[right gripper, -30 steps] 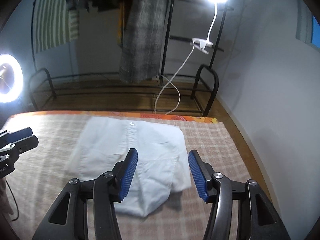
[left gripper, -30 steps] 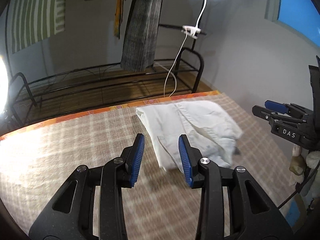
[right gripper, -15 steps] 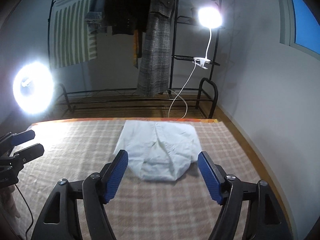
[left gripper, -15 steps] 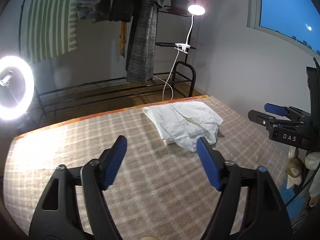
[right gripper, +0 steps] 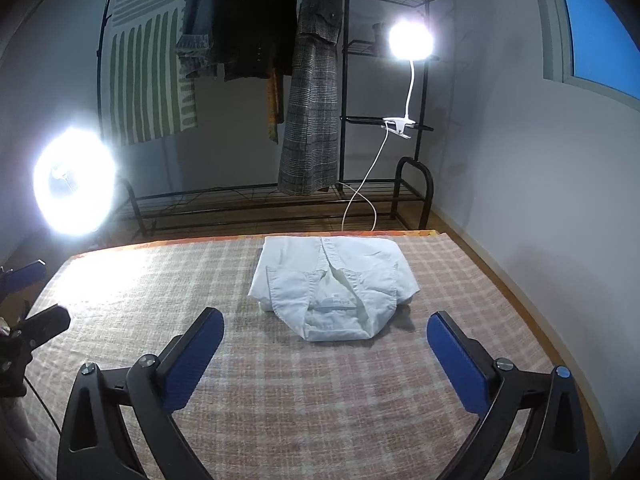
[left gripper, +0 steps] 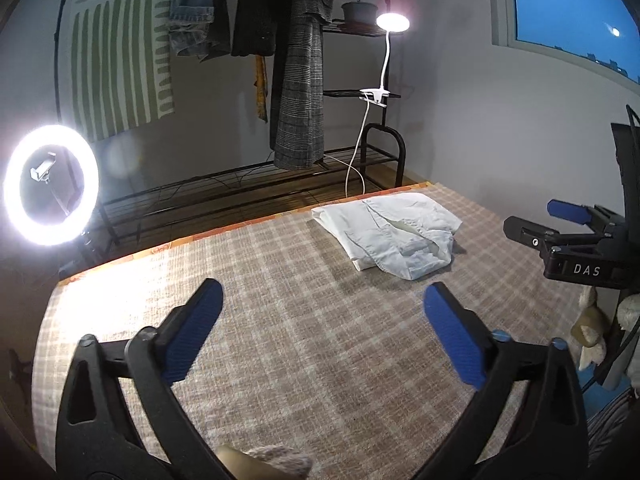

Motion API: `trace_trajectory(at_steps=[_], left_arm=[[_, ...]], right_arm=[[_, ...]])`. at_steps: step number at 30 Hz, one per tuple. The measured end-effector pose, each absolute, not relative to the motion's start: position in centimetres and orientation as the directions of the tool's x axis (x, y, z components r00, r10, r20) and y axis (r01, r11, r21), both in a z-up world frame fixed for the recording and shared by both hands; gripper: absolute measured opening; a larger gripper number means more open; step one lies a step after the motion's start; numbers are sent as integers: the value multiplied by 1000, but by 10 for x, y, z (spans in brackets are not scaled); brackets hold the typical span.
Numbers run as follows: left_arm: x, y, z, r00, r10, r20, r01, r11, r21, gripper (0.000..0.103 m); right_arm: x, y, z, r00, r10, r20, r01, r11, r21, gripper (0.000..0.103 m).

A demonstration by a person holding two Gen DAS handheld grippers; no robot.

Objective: Fold small clothes

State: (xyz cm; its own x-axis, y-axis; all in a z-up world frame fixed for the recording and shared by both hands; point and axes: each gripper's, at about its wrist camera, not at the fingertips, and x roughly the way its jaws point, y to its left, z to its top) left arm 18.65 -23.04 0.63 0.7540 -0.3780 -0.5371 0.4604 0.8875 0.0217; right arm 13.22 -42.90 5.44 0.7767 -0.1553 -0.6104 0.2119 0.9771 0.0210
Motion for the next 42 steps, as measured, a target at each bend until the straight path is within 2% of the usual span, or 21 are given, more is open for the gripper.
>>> trace_trajectory(at_steps=[8, 42], left_arm=[[179, -233, -5, 751, -317, -579, 440, 895, 80, 103], [165, -237, -6, 714, -364, -598, 486, 873, 49, 103]], right_arm=[[134, -426, 50, 774, -150, -615, 208, 978, 24, 103], [138, -422, 40, 763, -135, -632, 197, 980, 28, 103]])
